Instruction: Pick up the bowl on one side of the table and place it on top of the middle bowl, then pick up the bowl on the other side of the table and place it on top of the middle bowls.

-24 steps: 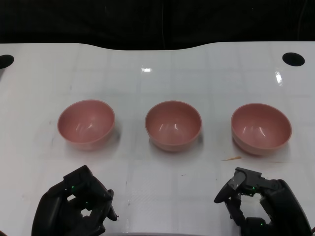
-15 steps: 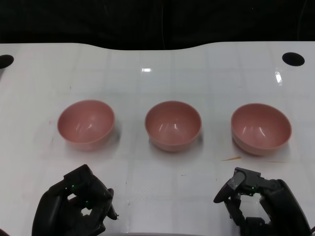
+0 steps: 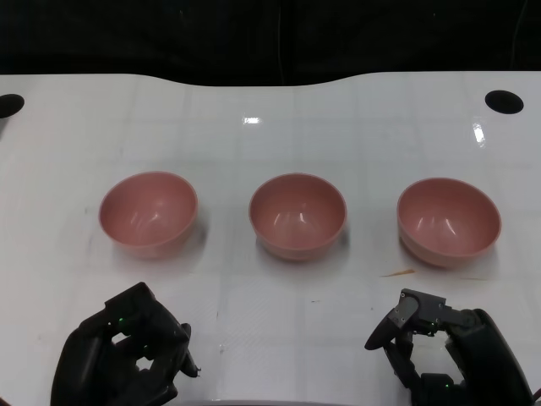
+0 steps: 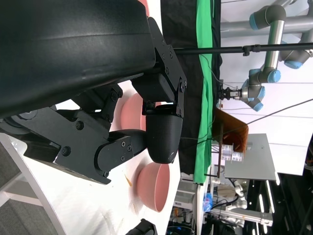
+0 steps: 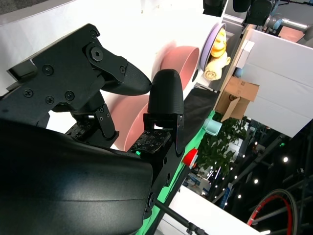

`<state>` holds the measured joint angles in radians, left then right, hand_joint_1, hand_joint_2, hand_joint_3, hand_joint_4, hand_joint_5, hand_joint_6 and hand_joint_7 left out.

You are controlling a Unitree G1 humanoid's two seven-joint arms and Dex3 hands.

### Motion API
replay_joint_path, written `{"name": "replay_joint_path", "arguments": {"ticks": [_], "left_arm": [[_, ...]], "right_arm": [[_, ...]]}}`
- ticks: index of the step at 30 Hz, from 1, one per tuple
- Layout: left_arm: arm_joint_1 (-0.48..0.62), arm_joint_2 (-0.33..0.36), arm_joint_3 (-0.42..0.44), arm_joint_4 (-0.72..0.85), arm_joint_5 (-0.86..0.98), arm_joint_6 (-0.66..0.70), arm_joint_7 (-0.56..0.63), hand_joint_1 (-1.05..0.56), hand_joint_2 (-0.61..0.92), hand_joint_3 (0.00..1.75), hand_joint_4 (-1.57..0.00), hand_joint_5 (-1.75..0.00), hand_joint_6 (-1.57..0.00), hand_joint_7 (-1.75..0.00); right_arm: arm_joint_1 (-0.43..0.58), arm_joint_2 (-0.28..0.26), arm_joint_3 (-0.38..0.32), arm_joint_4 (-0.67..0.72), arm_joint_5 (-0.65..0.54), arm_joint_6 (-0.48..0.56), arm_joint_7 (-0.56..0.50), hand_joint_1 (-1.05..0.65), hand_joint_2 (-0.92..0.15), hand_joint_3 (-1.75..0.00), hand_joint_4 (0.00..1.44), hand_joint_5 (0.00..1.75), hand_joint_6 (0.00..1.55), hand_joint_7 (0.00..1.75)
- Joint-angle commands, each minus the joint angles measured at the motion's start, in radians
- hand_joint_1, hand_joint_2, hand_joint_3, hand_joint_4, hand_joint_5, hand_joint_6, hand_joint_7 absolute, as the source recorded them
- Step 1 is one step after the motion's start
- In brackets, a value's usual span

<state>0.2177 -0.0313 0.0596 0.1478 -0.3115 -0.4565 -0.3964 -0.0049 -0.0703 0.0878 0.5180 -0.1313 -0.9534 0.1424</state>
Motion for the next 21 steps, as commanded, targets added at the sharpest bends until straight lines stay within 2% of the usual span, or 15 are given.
{"name": "replay_joint_path", "arguments": {"ticks": [1,5,8,10,13,15,17,21], "left_arm": [[-0.009,0.015,0.011,0.005,-0.011,0.000,-0.011,-0.12,0.69,0.83,-0.85,-1.59,-0.84,-1.38],[-0.015,0.014,0.008,0.008,-0.014,0.005,-0.011,-0.12,0.68,0.83,-0.84,-1.59,-0.83,-1.38],[-0.020,0.015,0.008,0.012,-0.017,0.004,-0.013,-0.12,0.69,0.83,-0.84,-1.59,-0.83,-1.38],[-0.022,0.015,0.009,0.013,-0.019,0.006,-0.013,-0.12,0.69,0.83,-0.83,-1.58,-0.82,-1.38],[-0.024,0.015,0.009,0.016,-0.019,0.002,-0.015,-0.12,0.69,0.83,-0.82,-1.59,-0.82,-1.38],[-0.025,0.016,0.010,0.017,-0.019,0.000,-0.014,-0.12,0.69,0.83,-0.82,-1.59,-0.81,-1.38],[-0.024,0.016,0.012,0.014,-0.018,0.002,-0.013,-0.11,0.69,0.85,-0.82,-1.60,-0.81,-1.39],[-0.024,0.018,0.014,0.009,-0.018,0.011,-0.008,-0.11,0.67,0.86,-0.82,-1.59,-0.81,-1.39]], "right_arm": [[-0.011,-0.016,-0.003,0.013,0.006,-0.018,-0.007,-0.23,-0.52,-1.10,0.89,1.65,0.87,1.26],[-0.011,-0.021,-0.008,0.000,-0.004,-0.011,-0.017,-0.24,-0.54,-1.06,0.88,1.66,0.86,1.21],[-0.023,-0.024,-0.009,-0.012,0.005,-0.011,-0.014,-0.21,-0.57,-0.96,0.76,1.57,0.83,1.12],[-0.033,-0.043,-0.012,-0.030,-0.024,0.005,-0.018,-0.24,-0.70,-0.68,0.68,1.47,0.80,0.95],[-0.033,-0.068,-0.019,-0.072,-0.077,0.061,-0.032,-0.28,-0.86,-0.34,0.63,1.35,0.77,0.77],[-0.029,-0.083,-0.021,-0.112,-0.122,0.098,-0.051,-0.31,-0.91,-0.22,0.58,1.25,0.69,0.67],[-0.026,-0.100,-0.024,-0.163,-0.194,0.137,-0.085,-0.34,-0.92,-0.17,0.52,1.18,0.63,0.61],[-0.017,-0.137,-0.026,-0.252,-0.333,0.218,-0.152,-0.45,-0.92,-0.19,0.37,1.04,0.53,0.47]]}}
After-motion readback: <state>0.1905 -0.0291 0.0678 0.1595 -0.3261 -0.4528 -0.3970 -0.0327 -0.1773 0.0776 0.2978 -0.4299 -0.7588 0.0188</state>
